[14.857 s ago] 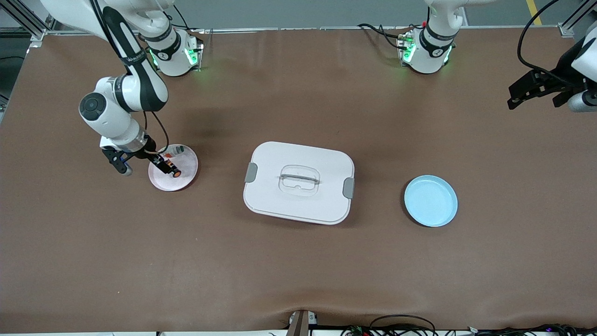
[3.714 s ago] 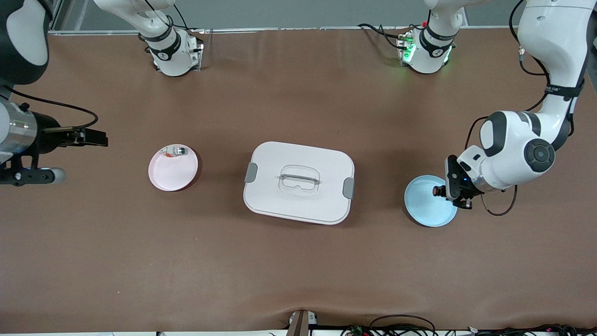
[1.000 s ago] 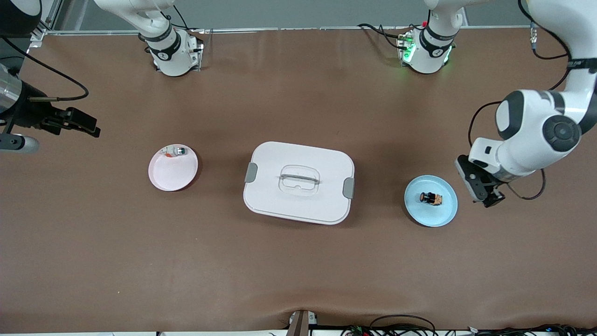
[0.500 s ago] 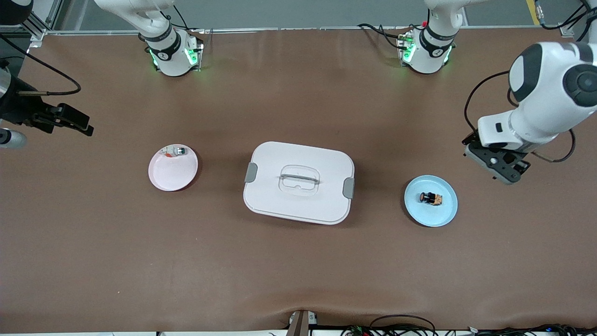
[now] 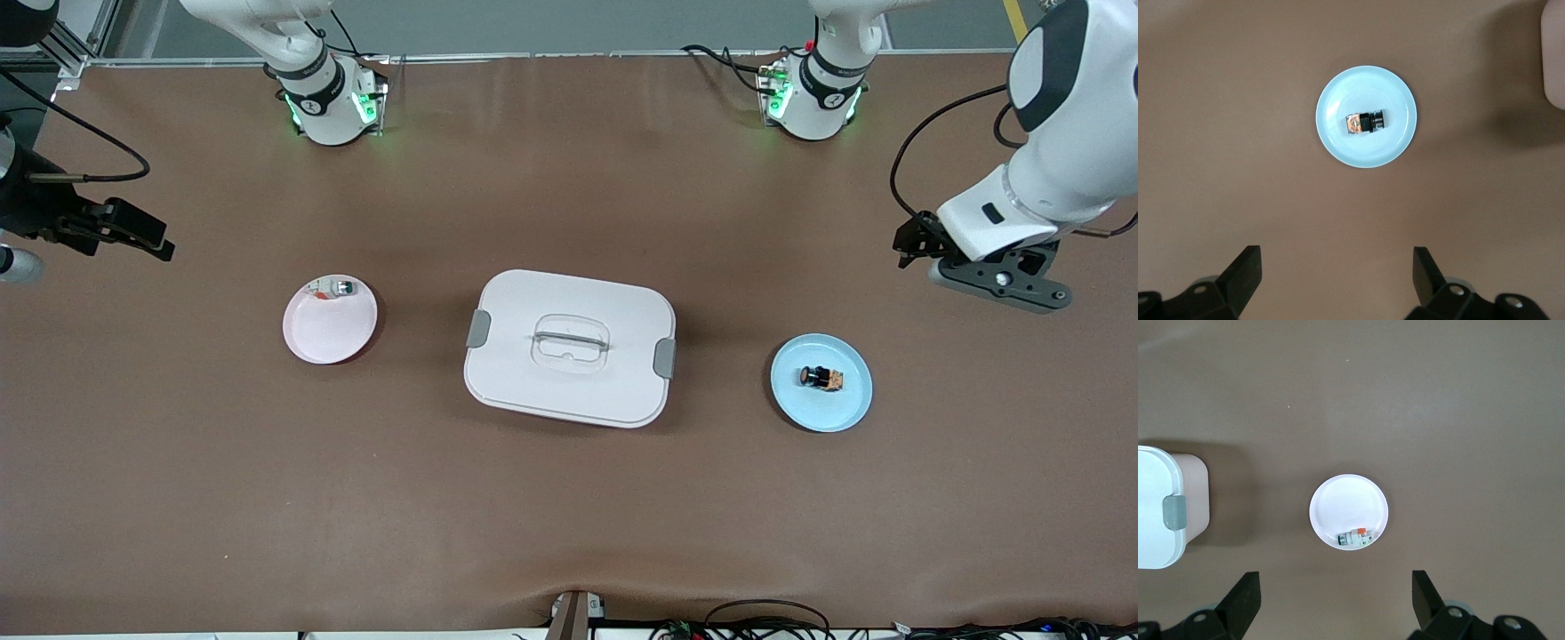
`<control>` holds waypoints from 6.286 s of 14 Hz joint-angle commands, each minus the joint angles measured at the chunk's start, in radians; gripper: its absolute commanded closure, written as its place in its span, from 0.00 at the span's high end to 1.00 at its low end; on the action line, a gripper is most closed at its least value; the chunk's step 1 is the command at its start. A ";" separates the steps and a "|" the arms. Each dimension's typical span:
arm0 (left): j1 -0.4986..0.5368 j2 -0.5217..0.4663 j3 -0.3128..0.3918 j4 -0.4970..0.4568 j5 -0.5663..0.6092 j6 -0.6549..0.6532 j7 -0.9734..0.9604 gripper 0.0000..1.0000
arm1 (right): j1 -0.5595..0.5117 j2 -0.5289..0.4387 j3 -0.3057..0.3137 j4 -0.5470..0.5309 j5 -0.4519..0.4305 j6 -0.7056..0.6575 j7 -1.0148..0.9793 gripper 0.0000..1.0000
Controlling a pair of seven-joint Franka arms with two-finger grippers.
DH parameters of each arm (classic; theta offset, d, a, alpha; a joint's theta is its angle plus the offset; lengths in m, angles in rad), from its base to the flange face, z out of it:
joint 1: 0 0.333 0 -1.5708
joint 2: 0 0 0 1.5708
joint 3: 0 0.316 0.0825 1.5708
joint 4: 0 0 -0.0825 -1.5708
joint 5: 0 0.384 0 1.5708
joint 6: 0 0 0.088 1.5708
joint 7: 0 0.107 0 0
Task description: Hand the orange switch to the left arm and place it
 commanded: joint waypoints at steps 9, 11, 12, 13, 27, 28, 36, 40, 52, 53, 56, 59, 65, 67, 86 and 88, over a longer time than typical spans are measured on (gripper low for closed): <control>0.013 0.013 0.004 0.175 0.005 -0.161 -0.148 1.00 | -0.013 -0.015 0.012 -0.009 0.013 -0.002 -0.005 1.00; 0.019 0.013 0.008 0.178 -0.005 -0.161 -0.143 1.00 | -0.014 -0.015 0.012 -0.009 0.013 -0.002 -0.018 1.00; 0.024 0.013 0.012 0.192 -0.009 -0.163 -0.142 1.00 | -0.014 -0.015 0.012 -0.009 0.012 -0.001 -0.047 1.00; 0.023 0.016 0.012 0.206 -0.009 -0.163 -0.143 1.00 | -0.016 -0.015 0.010 -0.009 0.010 0.001 -0.079 1.00; 0.035 -0.040 -0.016 0.161 -0.058 -0.180 -0.304 1.00 | -0.011 -0.016 0.012 -0.006 -0.008 0.007 -0.210 1.00; 0.035 -0.042 -0.016 0.163 -0.058 -0.180 -0.294 1.00 | -0.013 -0.016 0.012 -0.006 -0.008 0.008 -0.205 1.00; 0.033 -0.027 -0.015 0.184 -0.047 -0.177 -0.252 1.00 | -0.010 -0.019 0.012 -0.012 -0.006 0.018 -0.202 1.00; 0.030 -0.022 -0.015 0.211 -0.039 -0.178 -0.249 1.00 | -0.010 -0.019 0.013 -0.014 -0.006 0.019 -0.200 1.00; -0.177 -0.062 0.206 0.212 -0.044 -0.226 -0.268 1.00 | -0.010 -0.024 0.013 -0.017 -0.005 0.039 -0.151 1.00; -0.175 -0.062 0.206 0.212 -0.047 -0.227 -0.266 1.00 | -0.010 -0.024 0.013 -0.017 -0.003 0.039 -0.147 1.00; -0.174 -0.074 0.206 0.204 -0.053 -0.235 -0.266 1.00 | -0.011 -0.024 0.013 -0.019 0.001 0.039 -0.147 1.00; -0.155 -0.089 0.205 0.186 -0.058 -0.235 -0.266 1.00 | -0.010 -0.024 0.013 -0.019 0.001 0.038 -0.148 1.00; -0.148 -0.126 0.206 0.145 -0.101 -0.233 -0.264 1.00 | -0.010 -0.024 0.013 -0.019 0.001 0.039 -0.150 1.00; -0.149 -0.126 0.205 0.146 -0.101 -0.233 -0.264 1.00 | -0.010 -0.024 0.013 -0.019 0.001 0.041 -0.150 1.00; -0.157 -0.106 0.194 0.174 -0.098 -0.264 -0.286 1.00 | -0.010 -0.024 0.015 -0.019 0.001 0.039 -0.150 1.00; -0.158 -0.106 0.193 0.174 -0.098 -0.264 -0.286 1.00 | -0.010 -0.024 0.015 -0.019 0.001 0.041 -0.150 1.00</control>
